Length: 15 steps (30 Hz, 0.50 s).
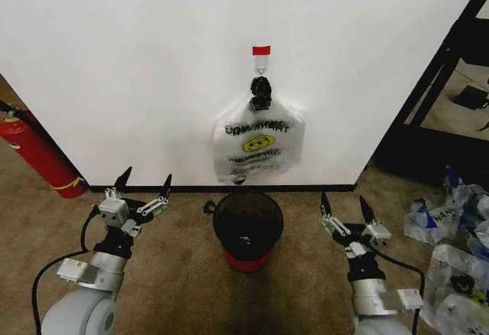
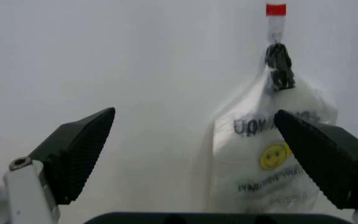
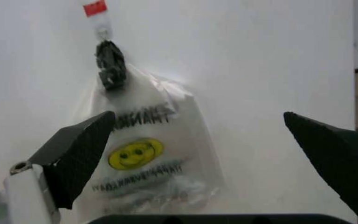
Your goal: Pick up the garbage bag from the wall and place it over the trash bin.
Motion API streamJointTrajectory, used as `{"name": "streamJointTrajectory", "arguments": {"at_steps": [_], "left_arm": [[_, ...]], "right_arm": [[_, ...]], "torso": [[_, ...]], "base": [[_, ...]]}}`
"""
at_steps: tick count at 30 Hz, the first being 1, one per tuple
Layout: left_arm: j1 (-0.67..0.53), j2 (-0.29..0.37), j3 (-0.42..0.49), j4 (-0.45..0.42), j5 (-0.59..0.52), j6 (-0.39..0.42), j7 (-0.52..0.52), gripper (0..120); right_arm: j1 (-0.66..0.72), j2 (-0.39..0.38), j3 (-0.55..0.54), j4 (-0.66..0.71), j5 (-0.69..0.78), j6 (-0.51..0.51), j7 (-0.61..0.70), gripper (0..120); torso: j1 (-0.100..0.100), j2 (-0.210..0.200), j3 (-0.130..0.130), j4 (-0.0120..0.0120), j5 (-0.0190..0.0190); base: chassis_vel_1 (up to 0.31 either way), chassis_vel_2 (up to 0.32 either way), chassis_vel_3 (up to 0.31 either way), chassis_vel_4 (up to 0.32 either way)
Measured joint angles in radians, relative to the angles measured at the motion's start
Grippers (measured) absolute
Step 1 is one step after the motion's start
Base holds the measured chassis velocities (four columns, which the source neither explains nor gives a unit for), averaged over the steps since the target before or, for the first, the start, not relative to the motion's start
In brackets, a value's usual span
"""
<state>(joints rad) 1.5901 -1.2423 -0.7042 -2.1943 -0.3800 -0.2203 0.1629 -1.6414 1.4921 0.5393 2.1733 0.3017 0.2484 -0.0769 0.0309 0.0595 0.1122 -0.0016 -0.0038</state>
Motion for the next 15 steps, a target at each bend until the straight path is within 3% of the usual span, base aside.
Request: {"name": "streamJointTrajectory", "arguments": {"at_steps": [5,11,15], "left_arm": [[0.001,0.006,-0.012,0.000,0.001,-0.021,0.022,100],[-0.009,-0.002,0.004,0.000,0.027,-0.016,0.062,100],[-0.016,-0.003,0.002,0.009,0.039,-0.009,0.067,100]], "right_arm": [[0.052,-0.021,-0.015,-0.023,0.066,-0.007,-0.027,100],[0.140,-0.069,-0.038,-0.040,0.416,-0.085,-0.156,100],[0.203,-0.099,-0.046,-0.055,0.549,-0.122,-0.172,100]], "torso": [[0.000,0.000,0.000,-0.0001,0.0002],[0.000,0.000,0.000,-0.0001,0.0002],[0.000,0.000,0.000,0.0000,0.0001]], "base": [[0.000,0.000,0.000,0.000],[0.000,0.000,0.000,0.000],[0.000,0.000,0.000,0.000]]}}
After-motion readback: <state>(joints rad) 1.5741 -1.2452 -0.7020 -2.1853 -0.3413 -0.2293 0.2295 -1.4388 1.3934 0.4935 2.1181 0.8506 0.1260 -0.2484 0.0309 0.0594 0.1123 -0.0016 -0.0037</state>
